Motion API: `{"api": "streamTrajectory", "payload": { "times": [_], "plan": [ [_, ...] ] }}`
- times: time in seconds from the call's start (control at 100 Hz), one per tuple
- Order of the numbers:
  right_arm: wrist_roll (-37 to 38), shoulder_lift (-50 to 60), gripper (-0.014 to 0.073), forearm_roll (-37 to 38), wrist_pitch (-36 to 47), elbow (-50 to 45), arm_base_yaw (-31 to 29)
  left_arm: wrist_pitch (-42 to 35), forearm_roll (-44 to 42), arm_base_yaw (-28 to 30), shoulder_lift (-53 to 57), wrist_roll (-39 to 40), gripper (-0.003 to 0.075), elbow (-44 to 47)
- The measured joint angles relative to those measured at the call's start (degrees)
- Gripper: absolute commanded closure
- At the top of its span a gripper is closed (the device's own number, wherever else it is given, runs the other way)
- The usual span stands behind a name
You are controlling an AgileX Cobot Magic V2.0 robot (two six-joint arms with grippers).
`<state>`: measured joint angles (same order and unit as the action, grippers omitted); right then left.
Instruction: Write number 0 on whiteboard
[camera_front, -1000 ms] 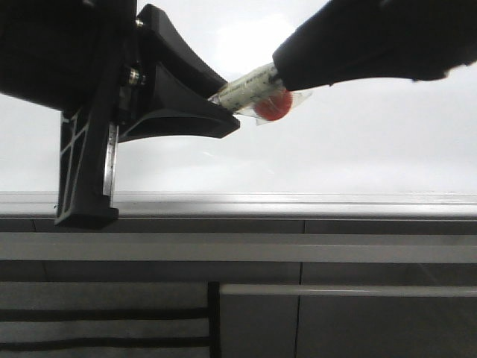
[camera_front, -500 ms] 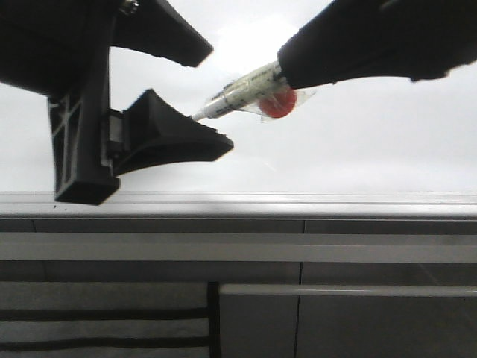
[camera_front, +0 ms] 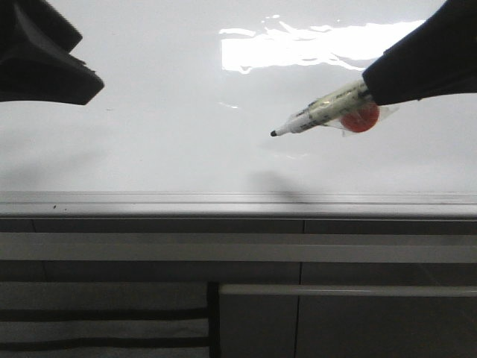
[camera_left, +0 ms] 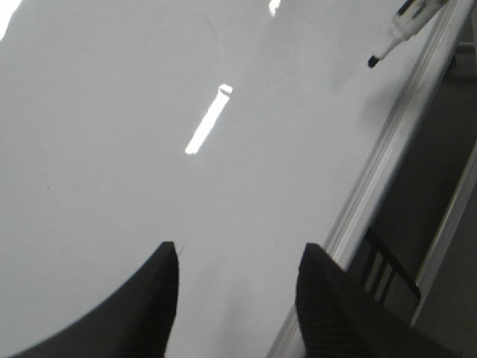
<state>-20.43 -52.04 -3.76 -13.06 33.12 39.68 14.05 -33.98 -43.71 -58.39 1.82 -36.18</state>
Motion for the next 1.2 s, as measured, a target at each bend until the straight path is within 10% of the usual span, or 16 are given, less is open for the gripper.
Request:
{"api": "streamTrajectory", "payload": {
  "times": [0.16,1.2],
  "plan": [
    [0.0,0.1,0.0663,1.2,-2.8,0.0,0.0,2.5,4.1,1.1,0.4,0.4,0.0738,0.0],
    [0.1,-4.4,0.0663,1.9,2.8,1.1,0.0,-2.2,12.1,10.4,0.4,3.3,0.0740,0.0]
  ]
}}
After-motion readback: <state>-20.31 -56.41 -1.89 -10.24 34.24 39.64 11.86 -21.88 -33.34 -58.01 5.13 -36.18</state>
